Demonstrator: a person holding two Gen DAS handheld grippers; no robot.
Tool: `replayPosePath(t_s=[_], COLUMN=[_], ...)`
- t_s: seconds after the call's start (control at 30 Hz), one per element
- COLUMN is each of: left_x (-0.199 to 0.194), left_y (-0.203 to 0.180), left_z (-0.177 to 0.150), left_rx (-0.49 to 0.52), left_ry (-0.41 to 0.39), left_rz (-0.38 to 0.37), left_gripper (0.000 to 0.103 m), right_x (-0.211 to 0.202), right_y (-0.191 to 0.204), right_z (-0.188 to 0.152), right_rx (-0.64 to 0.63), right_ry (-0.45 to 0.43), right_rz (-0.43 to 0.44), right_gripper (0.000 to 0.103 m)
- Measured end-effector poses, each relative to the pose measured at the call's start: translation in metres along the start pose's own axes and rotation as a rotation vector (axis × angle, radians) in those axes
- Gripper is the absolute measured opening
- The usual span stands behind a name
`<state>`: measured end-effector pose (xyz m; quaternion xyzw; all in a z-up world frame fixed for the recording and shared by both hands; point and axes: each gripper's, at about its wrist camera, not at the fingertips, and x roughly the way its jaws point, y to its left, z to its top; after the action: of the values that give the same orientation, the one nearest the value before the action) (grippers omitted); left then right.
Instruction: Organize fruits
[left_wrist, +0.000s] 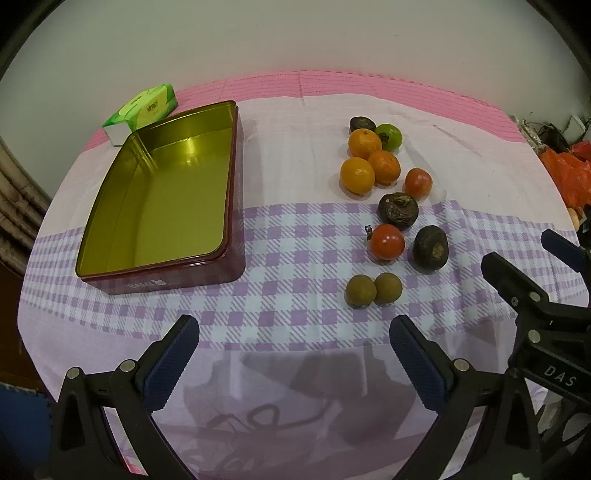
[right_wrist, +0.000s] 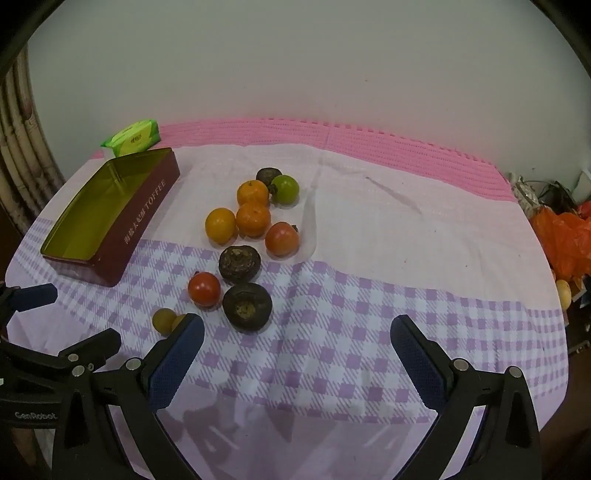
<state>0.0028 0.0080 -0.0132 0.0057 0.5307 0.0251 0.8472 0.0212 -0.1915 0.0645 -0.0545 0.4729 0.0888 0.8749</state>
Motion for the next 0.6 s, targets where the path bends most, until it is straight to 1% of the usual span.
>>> replayPosePath(t_s=[0.6], left_x=[0.0023], left_y=[-0.0002], left_z=[-0.0035], left_rx=[-0.004], left_ry=[0.004], left_rz=[-0.003], left_gripper=[0.103], right_x=[0.0024], right_y=[-0.0020], right_z=[-0.0005], right_rx=[0.004], right_ry=[0.004], right_rz=[0.005], right_gripper=[0.100])
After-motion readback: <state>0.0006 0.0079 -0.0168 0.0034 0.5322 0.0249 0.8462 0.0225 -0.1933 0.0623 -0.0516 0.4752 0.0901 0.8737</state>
